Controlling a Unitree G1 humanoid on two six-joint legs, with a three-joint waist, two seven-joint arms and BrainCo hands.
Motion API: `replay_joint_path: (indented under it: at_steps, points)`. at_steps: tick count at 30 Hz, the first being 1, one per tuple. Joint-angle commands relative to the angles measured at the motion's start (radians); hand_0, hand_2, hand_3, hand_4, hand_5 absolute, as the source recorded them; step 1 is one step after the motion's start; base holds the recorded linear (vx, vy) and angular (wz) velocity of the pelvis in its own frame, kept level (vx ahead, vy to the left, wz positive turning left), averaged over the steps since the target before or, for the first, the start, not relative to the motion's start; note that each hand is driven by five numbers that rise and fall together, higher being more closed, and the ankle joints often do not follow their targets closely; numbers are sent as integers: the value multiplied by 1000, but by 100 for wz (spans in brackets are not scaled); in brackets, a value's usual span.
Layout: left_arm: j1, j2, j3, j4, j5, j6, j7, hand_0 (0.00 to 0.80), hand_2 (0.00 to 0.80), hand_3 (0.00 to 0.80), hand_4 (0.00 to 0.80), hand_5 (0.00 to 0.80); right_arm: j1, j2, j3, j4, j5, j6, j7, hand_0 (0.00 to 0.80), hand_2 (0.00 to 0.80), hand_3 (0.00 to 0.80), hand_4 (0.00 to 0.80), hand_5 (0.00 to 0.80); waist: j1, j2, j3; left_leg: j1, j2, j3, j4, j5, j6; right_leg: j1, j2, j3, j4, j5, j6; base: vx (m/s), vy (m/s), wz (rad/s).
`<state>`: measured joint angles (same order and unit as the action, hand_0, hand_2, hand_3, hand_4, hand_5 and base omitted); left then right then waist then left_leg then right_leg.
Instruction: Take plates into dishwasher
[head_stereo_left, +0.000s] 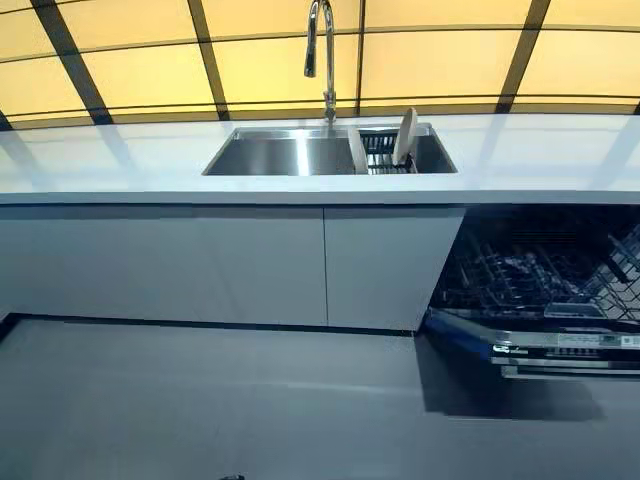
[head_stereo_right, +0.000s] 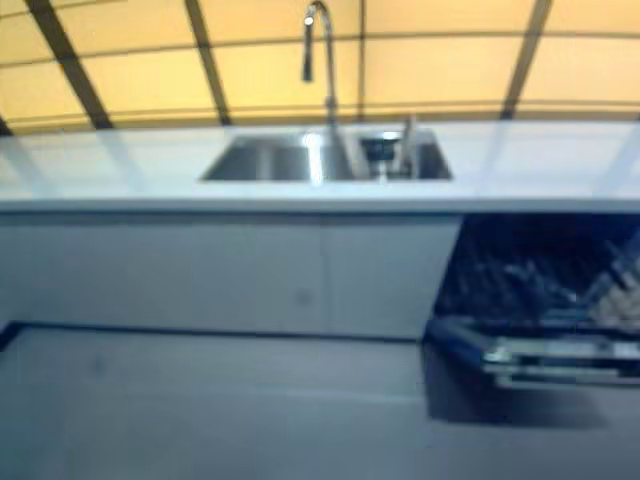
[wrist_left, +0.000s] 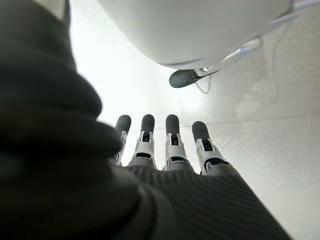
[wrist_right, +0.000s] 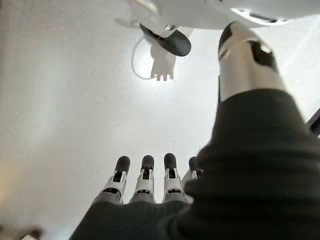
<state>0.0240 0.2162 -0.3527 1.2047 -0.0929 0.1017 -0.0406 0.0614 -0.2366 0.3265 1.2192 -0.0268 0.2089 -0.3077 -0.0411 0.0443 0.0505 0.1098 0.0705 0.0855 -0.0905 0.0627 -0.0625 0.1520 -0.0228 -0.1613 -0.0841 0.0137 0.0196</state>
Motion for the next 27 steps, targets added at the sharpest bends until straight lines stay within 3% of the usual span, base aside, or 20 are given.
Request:
replay_joint_path:
  at_steps: [1, 6, 27]
  points:
    - [-82, -19, -5, 33, -17, 24, 19, 0, 0, 0, 0, 0, -99, 16, 15, 10, 17, -19, -8, 0, 0, 0, 0, 0, -7, -41, 60, 46, -85, 20, 3, -92, 66, -21, -6, 41, 30, -13, 53, 0, 0, 0]
    - [-71, -16, 18, 38, -51, 47, -28, 0, 0, 0, 0, 0, -94, 25, 17, 5, 4, -19, 6, 0, 0, 0, 0, 0, -3, -45, 55, 49, -86, 15, 3, -92, 64, -15, -6, 35, 26, -11, 53, 0, 0, 0]
    - [-72, -9, -1, 36, 21, 77, 7, 0, 0, 0, 0, 0, -97, 20, 30, -9, -12, -18, 22, 0, 0, 0, 0, 0, 2, -44, 59, 37, -77, 15, 3, -82, 60, -21, 5, 29, 26, -16, 44, 0, -1, 0]
